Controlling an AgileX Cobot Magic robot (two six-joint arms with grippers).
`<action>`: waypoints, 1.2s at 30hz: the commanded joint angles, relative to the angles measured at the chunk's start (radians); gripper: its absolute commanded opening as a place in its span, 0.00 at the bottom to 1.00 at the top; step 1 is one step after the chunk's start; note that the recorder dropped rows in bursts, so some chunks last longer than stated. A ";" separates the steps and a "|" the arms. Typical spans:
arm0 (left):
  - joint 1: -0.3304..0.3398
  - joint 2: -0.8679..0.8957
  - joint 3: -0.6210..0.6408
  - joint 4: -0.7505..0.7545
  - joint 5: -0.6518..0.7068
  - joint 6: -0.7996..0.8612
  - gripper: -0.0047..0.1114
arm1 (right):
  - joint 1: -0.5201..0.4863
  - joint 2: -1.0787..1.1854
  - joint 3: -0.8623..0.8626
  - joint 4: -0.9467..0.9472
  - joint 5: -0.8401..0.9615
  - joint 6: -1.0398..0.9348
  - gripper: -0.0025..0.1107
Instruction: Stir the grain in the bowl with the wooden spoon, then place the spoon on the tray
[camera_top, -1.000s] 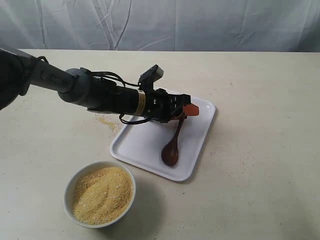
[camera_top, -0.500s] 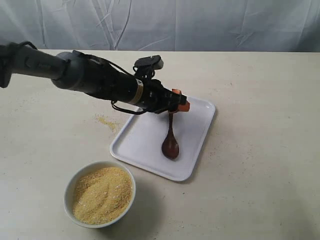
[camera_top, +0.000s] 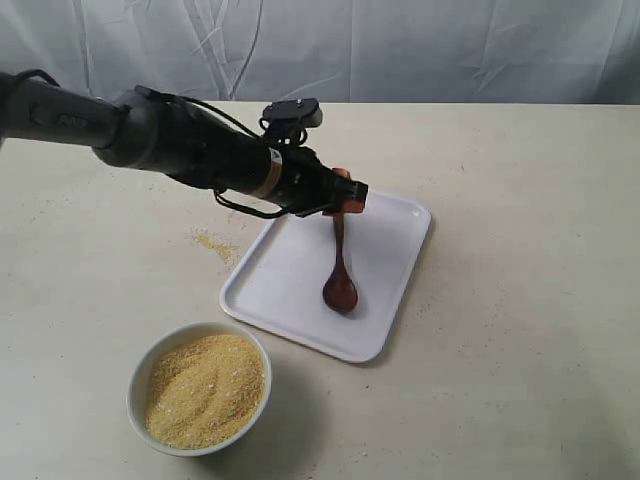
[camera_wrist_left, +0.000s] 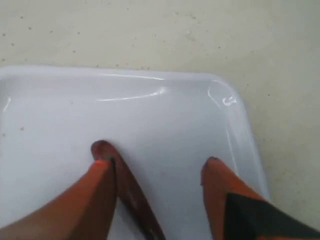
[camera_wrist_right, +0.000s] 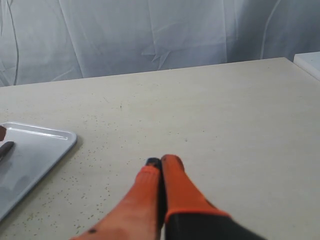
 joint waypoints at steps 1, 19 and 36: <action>0.036 -0.080 -0.003 0.006 -0.100 -0.004 0.22 | 0.003 -0.005 0.002 0.001 -0.009 -0.001 0.02; 0.413 -0.462 0.303 0.006 -0.273 -0.021 0.04 | 0.003 -0.005 0.002 0.001 -0.009 -0.001 0.02; 0.406 -1.015 0.757 -0.855 0.876 1.325 0.04 | 0.003 -0.005 0.002 0.001 -0.009 -0.001 0.02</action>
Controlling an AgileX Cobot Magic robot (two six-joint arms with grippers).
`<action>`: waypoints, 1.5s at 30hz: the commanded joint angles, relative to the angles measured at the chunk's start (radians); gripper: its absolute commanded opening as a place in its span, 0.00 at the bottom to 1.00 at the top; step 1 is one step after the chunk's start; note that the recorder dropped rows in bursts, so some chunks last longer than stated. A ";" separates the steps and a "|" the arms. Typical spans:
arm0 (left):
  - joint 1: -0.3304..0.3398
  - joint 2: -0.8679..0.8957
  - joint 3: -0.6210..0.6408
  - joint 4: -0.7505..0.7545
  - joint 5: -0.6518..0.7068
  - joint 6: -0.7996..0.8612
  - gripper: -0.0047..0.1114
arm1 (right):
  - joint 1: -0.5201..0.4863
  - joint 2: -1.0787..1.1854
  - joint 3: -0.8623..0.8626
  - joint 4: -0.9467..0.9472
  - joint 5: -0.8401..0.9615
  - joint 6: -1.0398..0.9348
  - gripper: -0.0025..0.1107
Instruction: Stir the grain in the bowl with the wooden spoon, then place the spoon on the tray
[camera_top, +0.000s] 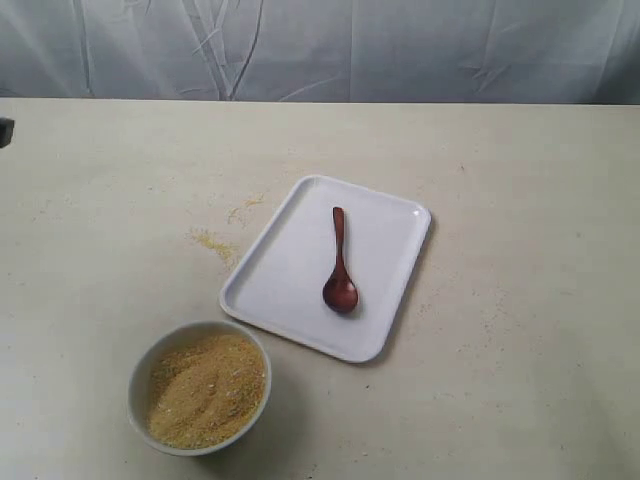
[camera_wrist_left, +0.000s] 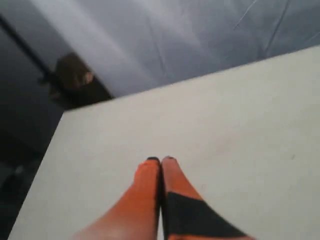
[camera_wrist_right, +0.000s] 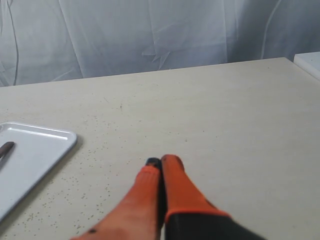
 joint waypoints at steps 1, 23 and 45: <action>-0.002 -0.034 0.076 -0.698 0.199 0.642 0.04 | 0.003 -0.005 0.002 0.001 -0.009 -0.001 0.02; -0.002 -0.880 0.071 -1.629 0.754 1.232 0.04 | 0.003 -0.005 0.002 0.001 -0.009 -0.001 0.02; -0.002 -1.199 0.114 -1.608 0.583 1.234 0.04 | 0.003 -0.005 0.002 0.001 -0.009 -0.001 0.02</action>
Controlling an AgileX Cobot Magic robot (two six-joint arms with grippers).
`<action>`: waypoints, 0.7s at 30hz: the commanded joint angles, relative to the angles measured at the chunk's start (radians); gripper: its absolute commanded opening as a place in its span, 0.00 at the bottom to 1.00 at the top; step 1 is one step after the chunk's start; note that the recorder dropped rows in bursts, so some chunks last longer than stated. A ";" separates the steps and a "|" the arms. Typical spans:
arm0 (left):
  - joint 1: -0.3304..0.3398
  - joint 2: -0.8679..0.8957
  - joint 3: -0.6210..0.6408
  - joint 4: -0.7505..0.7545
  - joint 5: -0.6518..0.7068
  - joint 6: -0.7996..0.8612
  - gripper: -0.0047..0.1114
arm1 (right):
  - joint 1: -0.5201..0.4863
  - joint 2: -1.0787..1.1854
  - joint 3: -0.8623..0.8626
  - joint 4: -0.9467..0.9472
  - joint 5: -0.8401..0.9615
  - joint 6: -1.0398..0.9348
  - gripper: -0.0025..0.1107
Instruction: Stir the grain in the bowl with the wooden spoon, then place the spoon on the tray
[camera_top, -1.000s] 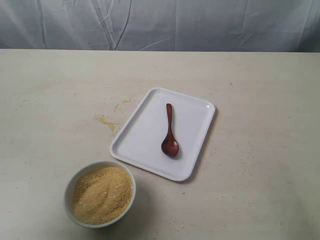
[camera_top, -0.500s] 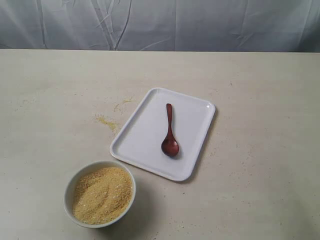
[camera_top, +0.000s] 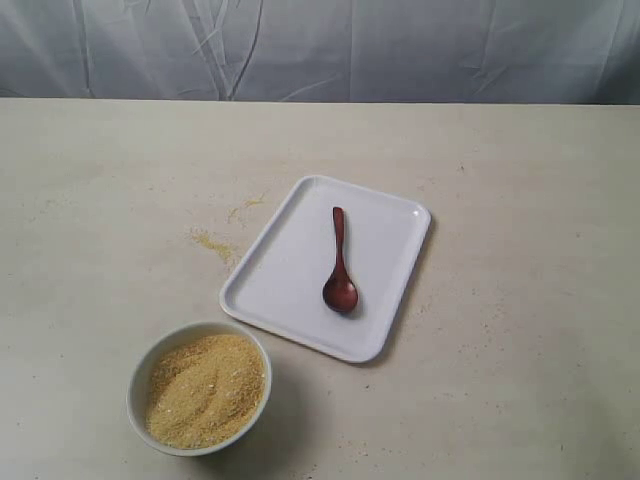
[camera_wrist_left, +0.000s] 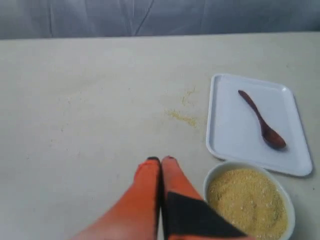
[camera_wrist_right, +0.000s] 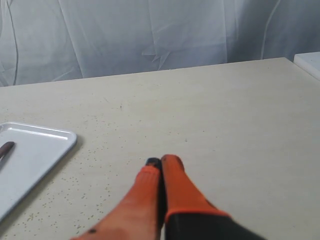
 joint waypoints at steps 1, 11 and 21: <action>-0.002 -0.100 0.058 0.017 -0.220 0.002 0.04 | 0.003 -0.005 0.002 0.001 -0.009 -0.001 0.02; -0.002 -0.100 0.446 0.011 -0.794 0.002 0.04 | 0.003 -0.005 0.002 0.001 -0.009 -0.001 0.02; -0.002 -0.100 0.615 0.072 -0.859 0.005 0.04 | 0.003 -0.005 0.002 0.001 -0.009 -0.001 0.02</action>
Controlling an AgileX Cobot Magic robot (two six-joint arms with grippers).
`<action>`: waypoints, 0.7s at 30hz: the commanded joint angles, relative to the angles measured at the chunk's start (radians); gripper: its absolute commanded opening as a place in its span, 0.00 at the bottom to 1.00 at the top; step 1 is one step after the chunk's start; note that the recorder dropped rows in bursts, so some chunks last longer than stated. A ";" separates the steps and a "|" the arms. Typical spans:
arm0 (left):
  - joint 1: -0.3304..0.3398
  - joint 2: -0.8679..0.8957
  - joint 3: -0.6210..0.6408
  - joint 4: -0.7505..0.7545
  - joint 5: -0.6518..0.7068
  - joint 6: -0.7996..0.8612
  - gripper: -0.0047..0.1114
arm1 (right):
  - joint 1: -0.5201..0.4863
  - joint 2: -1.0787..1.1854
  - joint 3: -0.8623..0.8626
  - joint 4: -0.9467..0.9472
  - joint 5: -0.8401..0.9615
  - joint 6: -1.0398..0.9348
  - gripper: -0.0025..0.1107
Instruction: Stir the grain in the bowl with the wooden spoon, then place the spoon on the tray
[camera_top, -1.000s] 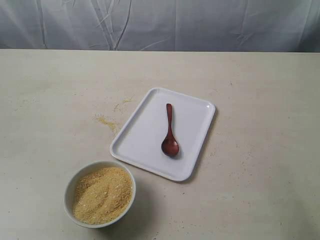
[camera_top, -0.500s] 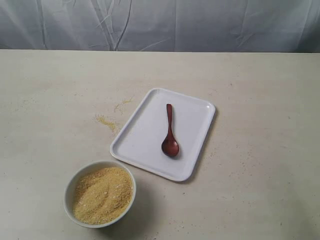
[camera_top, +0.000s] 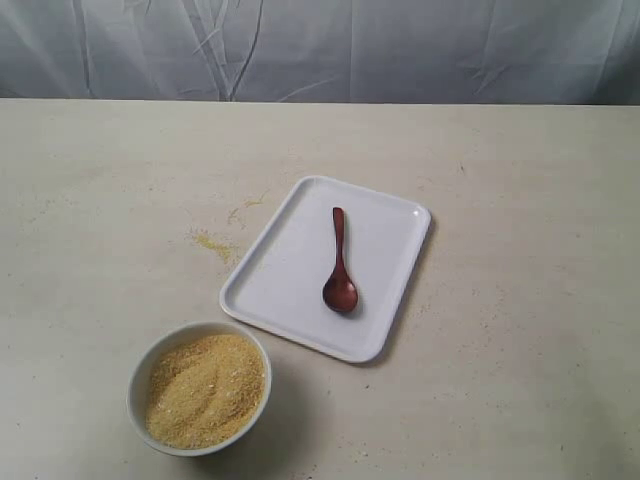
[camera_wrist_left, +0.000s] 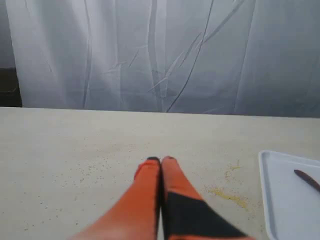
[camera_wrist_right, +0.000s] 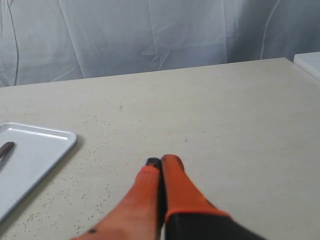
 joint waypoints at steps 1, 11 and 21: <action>-0.002 -0.004 0.007 0.070 0.028 0.003 0.04 | 0.003 -0.005 0.002 0.001 -0.009 -0.001 0.02; -0.002 -0.004 0.007 0.131 0.101 -0.003 0.04 | 0.003 -0.005 0.002 0.001 -0.009 -0.001 0.02; -0.002 -0.004 0.007 0.155 0.101 -0.002 0.04 | 0.003 -0.005 0.002 0.001 -0.009 -0.001 0.02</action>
